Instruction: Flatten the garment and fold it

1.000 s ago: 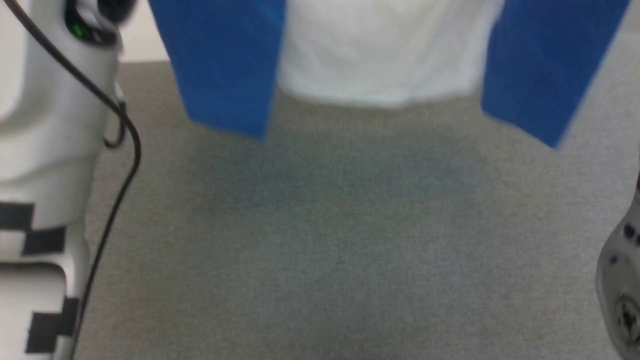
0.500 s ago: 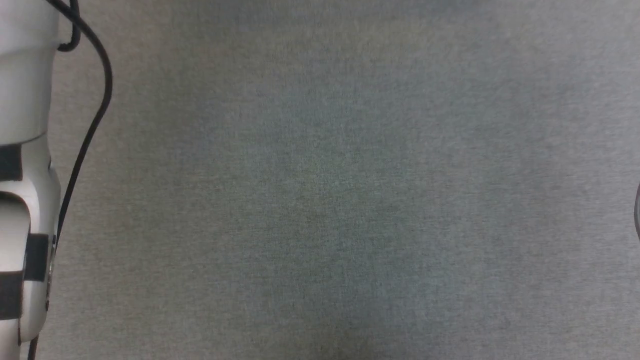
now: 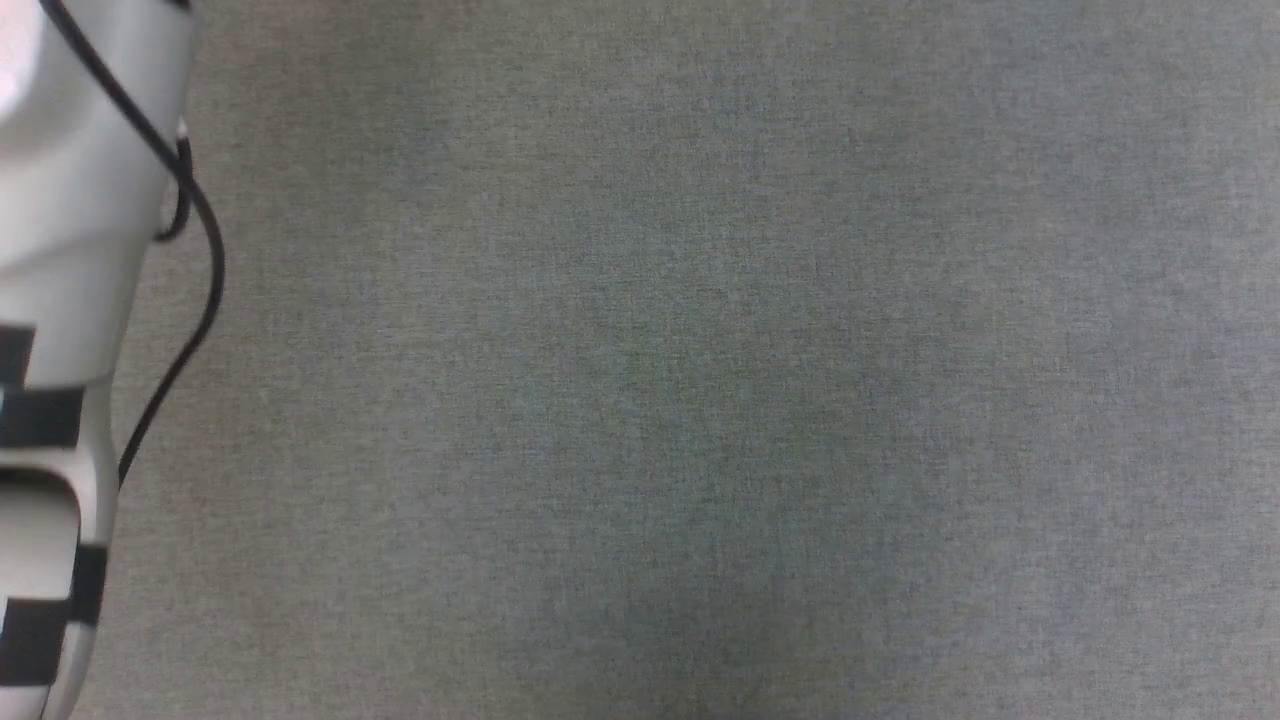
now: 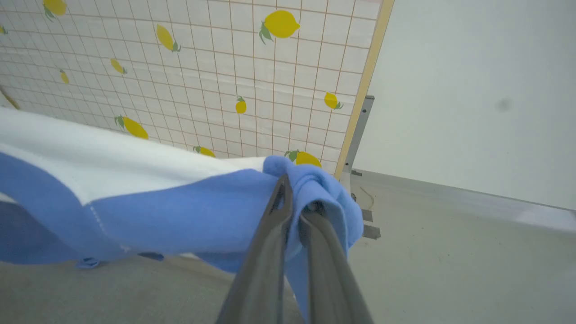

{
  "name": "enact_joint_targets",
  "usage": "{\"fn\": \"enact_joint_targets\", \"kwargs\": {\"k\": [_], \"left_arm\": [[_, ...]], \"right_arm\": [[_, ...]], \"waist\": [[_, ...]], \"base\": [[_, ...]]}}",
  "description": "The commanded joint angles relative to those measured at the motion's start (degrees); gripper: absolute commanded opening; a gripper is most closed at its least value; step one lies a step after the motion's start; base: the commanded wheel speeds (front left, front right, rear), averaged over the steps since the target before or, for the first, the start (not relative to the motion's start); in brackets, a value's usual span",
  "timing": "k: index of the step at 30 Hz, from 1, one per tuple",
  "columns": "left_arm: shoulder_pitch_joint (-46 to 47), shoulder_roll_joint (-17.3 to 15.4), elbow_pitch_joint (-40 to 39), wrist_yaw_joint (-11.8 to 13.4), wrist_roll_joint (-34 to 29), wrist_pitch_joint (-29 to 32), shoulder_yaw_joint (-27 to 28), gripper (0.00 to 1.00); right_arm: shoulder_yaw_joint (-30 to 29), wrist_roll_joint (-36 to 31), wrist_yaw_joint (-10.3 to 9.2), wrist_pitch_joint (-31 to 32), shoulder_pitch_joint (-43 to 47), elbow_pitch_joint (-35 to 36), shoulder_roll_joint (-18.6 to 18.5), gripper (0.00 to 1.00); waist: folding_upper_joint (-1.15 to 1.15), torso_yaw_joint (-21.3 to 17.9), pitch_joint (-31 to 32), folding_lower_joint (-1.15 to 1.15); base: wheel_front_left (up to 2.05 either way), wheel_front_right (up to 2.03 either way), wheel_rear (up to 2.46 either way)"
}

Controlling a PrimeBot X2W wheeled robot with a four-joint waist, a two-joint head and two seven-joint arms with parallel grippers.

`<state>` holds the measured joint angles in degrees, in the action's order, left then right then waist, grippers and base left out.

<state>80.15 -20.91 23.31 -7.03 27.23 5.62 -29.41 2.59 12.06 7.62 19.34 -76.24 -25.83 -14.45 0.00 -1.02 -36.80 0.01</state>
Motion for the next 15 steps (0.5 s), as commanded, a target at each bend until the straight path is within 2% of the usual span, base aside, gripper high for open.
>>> {"fn": "enact_joint_targets", "kwargs": {"k": [1, 6, 7, 15], "left_arm": [[-1.7, -1.5, -2.6, -0.2, 1.1, 0.7, -0.6, 0.00], [-10.1, -5.8, -13.8, -0.4, 5.0, 4.6, -2.3, 0.00], [-17.7, -8.7, -20.8, 0.9, 6.6, 6.8, -2.9, 0.00], [-37.8, -14.1, -35.2, 7.5, 9.0, 8.3, -3.9, 0.00]], "right_arm": [[0.6, 2.2, -0.13, 1.0, 2.5, 2.9, -1.9, 0.00], [1.1, 8.7, -0.13, 6.0, 12.9, 15.9, -6.1, 0.00], [-0.7, 11.3, -0.13, 9.3, 21.4, 24.3, -7.3, 0.00], [-8.7, 13.1, -0.13, 15.7, 44.0, 40.8, -4.1, 0.00]], "waist": [[0.00, 0.6, 0.9, -0.01], [0.00, 0.8, 3.1, -0.01], [0.00, 1.0, 5.3, -0.01], [0.00, 1.1, 11.0, -0.01]], "base": [[0.00, 0.00, 0.00], [0.00, 0.00, 0.00], [0.00, 0.00, 0.00], [0.00, 0.00, 0.00]]}}
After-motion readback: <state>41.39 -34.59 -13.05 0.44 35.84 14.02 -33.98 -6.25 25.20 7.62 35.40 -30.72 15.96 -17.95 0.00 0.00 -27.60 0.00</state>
